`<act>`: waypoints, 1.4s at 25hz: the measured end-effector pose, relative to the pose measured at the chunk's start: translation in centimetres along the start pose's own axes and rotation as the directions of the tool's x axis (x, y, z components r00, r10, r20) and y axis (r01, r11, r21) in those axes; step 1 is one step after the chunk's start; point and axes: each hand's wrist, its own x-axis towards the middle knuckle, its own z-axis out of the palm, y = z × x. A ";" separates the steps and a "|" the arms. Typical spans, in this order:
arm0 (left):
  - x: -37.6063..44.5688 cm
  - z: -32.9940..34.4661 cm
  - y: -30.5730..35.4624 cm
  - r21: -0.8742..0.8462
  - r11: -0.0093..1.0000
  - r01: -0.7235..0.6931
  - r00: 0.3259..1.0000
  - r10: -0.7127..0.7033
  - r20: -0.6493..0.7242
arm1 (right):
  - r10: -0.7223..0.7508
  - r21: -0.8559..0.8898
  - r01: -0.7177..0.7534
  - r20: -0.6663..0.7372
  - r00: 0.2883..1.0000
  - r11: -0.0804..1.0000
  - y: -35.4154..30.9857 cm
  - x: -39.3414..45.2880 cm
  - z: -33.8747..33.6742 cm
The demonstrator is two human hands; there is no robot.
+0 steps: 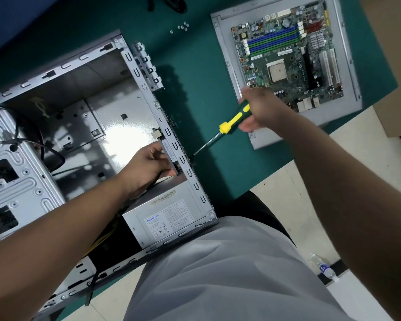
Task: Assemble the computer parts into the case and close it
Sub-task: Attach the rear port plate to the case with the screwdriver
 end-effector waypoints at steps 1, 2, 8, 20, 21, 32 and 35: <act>0.0 0.0 0.1 -0.002 1.000 0.002 1.000 -0.002 -0.004 | -0.015 0.130 0.007 0.062 0.998 0.991 0.1 0.1 -0.8; 0.0 0.0 0.1 -0.002 1.000 0.005 1.000 -0.005 -0.006 | -0.051 0.265 0.010 0.147 0.988 0.964 0.3 0.0 -1.7; -0.1 0.2 0.1 -0.005 1.000 0.001 1.000 -0.001 -0.015 | -0.090 -0.167 0.087 -0.011 0.996 0.982 -0.2 0.3 0.0; 0.3 -0.3 -0.4 0.007 1.000 -0.023 0.999 0.023 0.024 | -0.099 0.366 0.043 0.135 0.986 0.930 0.5 0.0 -1.5; 0.3 -0.3 -0.4 0.010 1.000 -0.017 1.000 0.017 0.019 | -0.092 0.486 0.002 0.162 0.982 0.874 0.3 -0.3 -1.6; 0.3 -0.3 -0.4 0.018 1.000 0.004 1.000 -0.004 -0.007 | -0.053 0.327 -0.012 0.190 0.980 0.945 0.5 0.0 -2.4; 0.2 -0.2 -0.3 0.022 1.000 -0.005 1.000 0.005 0.000 | -0.070 0.061 0.069 0.018 0.997 0.996 0.5 0.2 -1.1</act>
